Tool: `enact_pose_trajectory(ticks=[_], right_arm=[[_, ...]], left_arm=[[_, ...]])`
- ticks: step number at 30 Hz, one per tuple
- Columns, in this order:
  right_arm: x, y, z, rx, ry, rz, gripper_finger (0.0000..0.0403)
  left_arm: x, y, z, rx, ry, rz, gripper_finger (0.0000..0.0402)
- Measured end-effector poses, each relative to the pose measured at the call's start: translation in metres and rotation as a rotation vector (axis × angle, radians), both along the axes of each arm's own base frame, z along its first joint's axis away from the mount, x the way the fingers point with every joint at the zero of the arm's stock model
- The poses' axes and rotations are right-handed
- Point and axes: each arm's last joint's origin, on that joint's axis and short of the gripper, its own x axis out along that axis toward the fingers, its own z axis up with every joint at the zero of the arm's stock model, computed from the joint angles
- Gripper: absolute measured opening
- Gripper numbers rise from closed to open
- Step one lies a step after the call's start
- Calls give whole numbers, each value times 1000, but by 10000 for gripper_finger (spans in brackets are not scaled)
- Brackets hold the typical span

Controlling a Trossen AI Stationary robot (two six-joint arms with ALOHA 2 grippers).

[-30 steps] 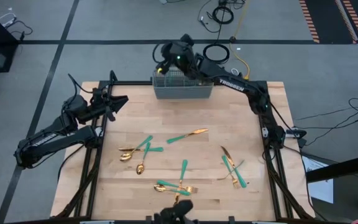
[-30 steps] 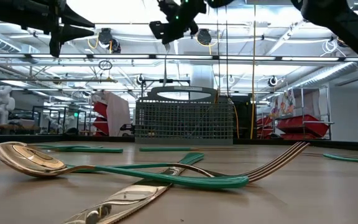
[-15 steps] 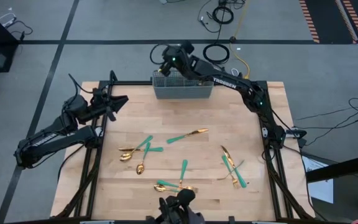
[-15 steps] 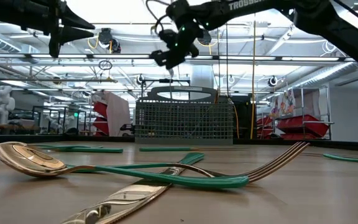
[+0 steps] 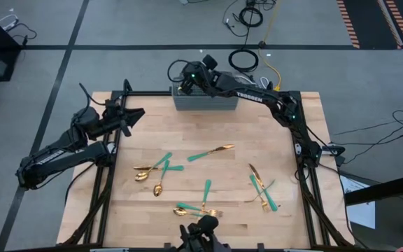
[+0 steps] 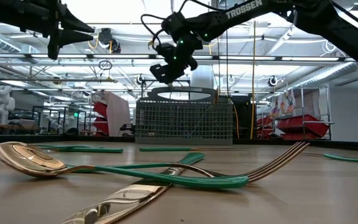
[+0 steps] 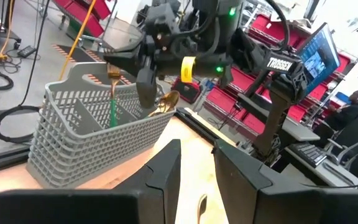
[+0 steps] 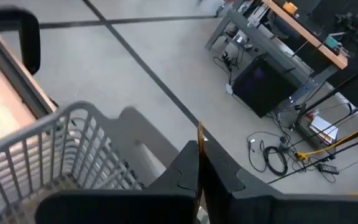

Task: Sort silverware
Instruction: Put the green fork into the gray silverware organizer, then put the green knife into the gray silverware organizer

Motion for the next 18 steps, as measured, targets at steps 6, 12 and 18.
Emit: enact_pose_trajectory(ticks=[6, 12, 18], right_arm=[[5, 12, 3, -31, 45, 52, 43], [2, 25, 18, -45, 69, 79, 101], [-21, 67, 71, 50, 50, 382, 136]], left_arm=[[0, 0, 0, 1, -1, 0, 102], [0, 0, 0, 0, -1, 0, 102], [0, 0, -2, -12, 20, 0, 102]])
